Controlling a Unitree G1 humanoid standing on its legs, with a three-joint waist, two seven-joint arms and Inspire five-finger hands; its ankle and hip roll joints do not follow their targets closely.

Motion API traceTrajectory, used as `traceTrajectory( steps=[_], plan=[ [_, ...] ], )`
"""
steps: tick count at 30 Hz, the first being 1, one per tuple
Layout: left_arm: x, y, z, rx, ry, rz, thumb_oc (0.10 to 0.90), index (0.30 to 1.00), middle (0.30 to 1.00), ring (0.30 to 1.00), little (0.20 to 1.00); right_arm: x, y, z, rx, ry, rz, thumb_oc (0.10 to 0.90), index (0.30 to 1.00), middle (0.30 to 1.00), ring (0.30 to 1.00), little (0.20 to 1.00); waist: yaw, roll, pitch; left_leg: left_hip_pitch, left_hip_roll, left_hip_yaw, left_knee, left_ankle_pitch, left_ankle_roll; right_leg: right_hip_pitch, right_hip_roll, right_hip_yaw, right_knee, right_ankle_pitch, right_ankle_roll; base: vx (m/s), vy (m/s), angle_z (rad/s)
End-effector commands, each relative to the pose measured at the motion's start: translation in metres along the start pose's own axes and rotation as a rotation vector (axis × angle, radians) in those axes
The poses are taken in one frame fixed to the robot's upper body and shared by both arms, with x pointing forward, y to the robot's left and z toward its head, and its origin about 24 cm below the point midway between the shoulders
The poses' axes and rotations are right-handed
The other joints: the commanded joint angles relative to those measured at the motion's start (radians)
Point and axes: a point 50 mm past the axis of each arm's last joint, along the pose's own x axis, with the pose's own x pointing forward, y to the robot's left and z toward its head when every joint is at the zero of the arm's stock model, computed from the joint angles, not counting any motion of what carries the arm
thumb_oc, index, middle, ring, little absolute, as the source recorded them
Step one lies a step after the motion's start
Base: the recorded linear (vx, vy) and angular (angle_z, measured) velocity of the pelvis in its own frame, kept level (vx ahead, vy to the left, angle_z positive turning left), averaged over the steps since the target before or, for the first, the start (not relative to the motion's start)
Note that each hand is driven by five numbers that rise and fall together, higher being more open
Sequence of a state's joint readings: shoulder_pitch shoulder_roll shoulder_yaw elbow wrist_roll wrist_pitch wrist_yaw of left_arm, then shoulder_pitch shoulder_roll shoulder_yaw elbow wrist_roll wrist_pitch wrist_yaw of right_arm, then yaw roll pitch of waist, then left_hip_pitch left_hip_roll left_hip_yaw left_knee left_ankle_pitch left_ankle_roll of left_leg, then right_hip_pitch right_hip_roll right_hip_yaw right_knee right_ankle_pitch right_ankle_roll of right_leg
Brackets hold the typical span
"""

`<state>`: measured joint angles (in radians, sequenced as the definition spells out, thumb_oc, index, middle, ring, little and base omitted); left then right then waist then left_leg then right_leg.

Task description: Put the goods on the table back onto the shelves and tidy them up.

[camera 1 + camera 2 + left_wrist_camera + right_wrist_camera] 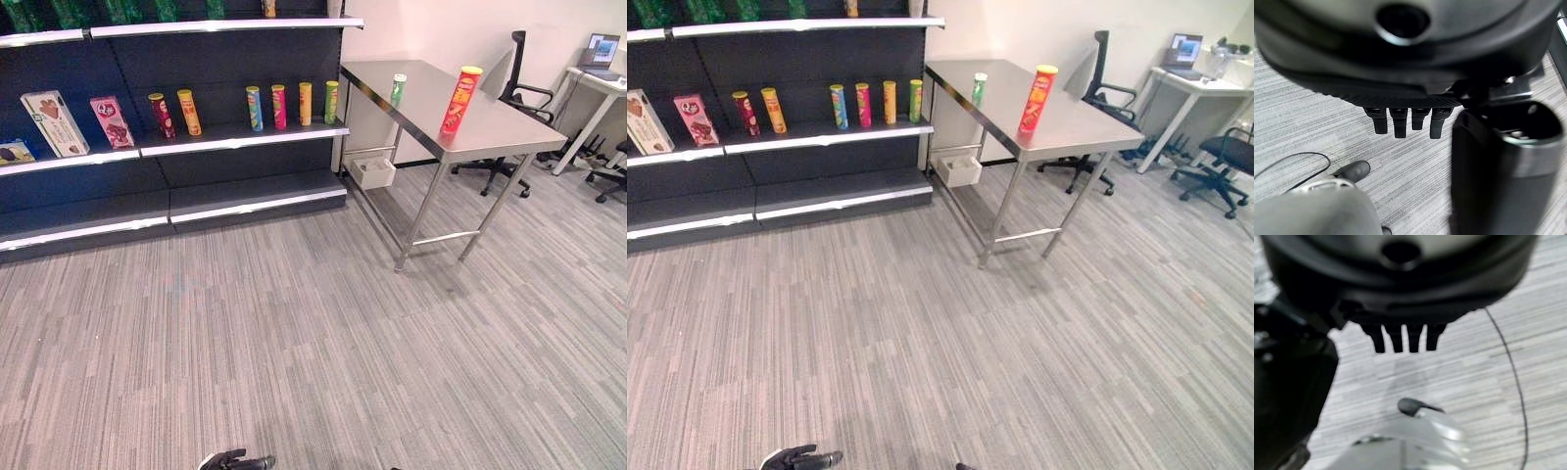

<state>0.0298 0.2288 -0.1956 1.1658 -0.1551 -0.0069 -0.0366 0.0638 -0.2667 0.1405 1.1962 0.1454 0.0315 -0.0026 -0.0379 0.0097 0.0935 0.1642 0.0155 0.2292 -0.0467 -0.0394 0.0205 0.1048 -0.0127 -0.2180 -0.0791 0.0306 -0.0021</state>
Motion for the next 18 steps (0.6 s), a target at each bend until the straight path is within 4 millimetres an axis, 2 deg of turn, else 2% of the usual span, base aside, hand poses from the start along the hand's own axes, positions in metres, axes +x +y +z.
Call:
traceTrajectory(
  steps=[1,4,12,18],
  plan=[
    [0.0017,0.0107,0.0280,-0.004,-0.110,0.015,0.800,0.900,0.900,0.900,0.900,0.0016,-0.0160,0.0305,-0.007,-0.095,-0.039,0.800,0.900,0.900,0.900,0.900,-0.002,-0.034,0.002,-0.004,0.034,-0.010,-0.041,0.022,-0.076,0.055,-0.063,-0.010,-0.008,-0.054,0.113,0.00,0.000,0.00],
    [0.0013,0.0142,0.0311,0.001,-0.123,0.029,0.800,0.900,0.900,0.900,0.900,0.0010,-0.0176,0.0345,-0.008,-0.117,-0.044,0.800,0.900,0.900,0.900,0.900,-0.004,-0.034,0.003,-0.002,0.035,-0.008,-0.041,0.021,-0.077,0.055,-0.061,-0.008,-0.008,-0.055,0.113,0.00,0.000,0.00],
    [0.0016,0.0150,0.0306,-0.024,-0.118,0.044,0.800,0.900,0.900,0.900,0.900,0.0015,-0.0155,0.0272,-0.070,-0.081,-0.031,0.800,0.900,0.900,0.900,0.900,-0.001,-0.038,0.006,0.003,0.037,-0.014,-0.032,0.019,-0.079,0.060,-0.055,-0.010,-0.008,-0.062,0.106,0.01,-0.025,0.00],
    [0.0018,0.0156,0.0322,-0.021,-0.119,0.052,0.800,0.900,0.900,0.900,0.900,0.0016,-0.0151,0.0270,-0.101,-0.074,-0.025,0.800,0.900,0.900,0.900,0.900,0.002,-0.045,0.024,-0.032,0.044,-0.018,0.041,0.001,-0.081,0.059,-0.053,-0.009,-0.006,-0.065,0.094,0.00,-0.056,0.00]
  ],
)
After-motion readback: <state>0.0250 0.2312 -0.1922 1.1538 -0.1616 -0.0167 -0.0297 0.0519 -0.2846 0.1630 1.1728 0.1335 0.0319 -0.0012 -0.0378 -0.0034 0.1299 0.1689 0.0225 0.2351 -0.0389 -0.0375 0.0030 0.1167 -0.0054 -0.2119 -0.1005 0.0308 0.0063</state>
